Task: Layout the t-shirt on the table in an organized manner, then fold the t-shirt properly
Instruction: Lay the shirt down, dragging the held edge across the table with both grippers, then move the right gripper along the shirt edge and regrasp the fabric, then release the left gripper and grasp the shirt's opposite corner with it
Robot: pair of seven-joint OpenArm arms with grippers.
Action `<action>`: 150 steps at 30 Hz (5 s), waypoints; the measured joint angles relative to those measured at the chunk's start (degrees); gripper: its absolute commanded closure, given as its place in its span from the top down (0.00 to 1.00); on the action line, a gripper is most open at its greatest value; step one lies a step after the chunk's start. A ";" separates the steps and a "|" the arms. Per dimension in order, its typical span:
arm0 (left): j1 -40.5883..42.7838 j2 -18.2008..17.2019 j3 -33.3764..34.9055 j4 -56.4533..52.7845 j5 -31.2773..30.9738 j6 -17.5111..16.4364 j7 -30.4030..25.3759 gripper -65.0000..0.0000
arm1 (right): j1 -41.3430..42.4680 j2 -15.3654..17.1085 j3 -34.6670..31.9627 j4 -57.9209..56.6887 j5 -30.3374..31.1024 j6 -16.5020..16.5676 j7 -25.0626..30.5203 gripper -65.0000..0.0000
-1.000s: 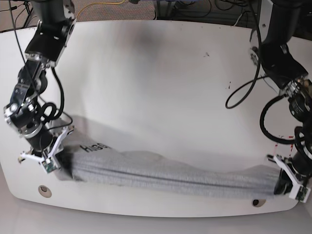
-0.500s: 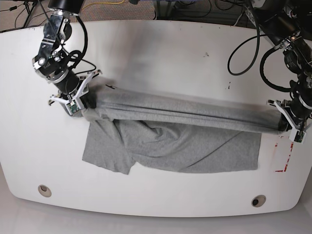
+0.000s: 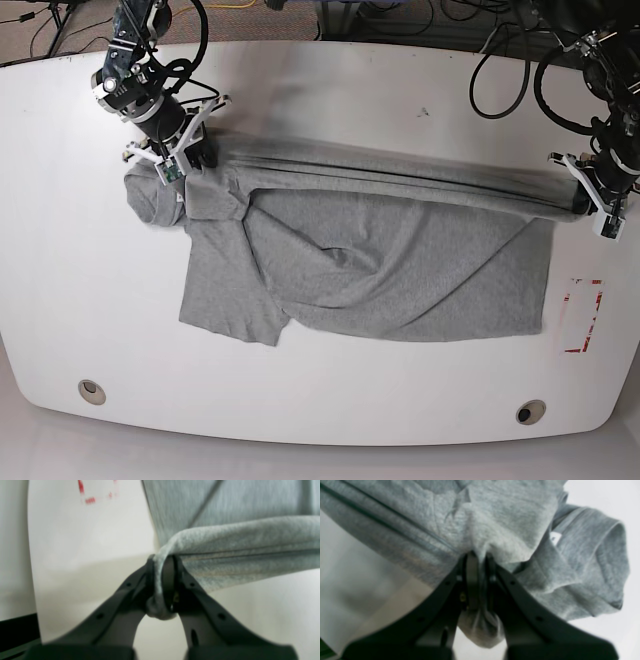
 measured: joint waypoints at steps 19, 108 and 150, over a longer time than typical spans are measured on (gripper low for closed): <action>5.79 -1.84 -0.55 0.00 1.33 0.50 -0.17 0.03 | -8.17 -5.42 0.37 6.01 -2.64 -1.44 -1.77 0.72; 0.17 -3.98 -6.58 0.42 2.21 0.72 0.15 0.46 | 29.49 -10.91 4.50 -27.71 -2.97 -1.92 -10.34 0.61; -35.12 -6.64 7.19 -61.72 5.92 10.80 -26.03 0.47 | 29.35 -7.93 4.44 -28.06 -2.84 -1.77 -11.74 0.00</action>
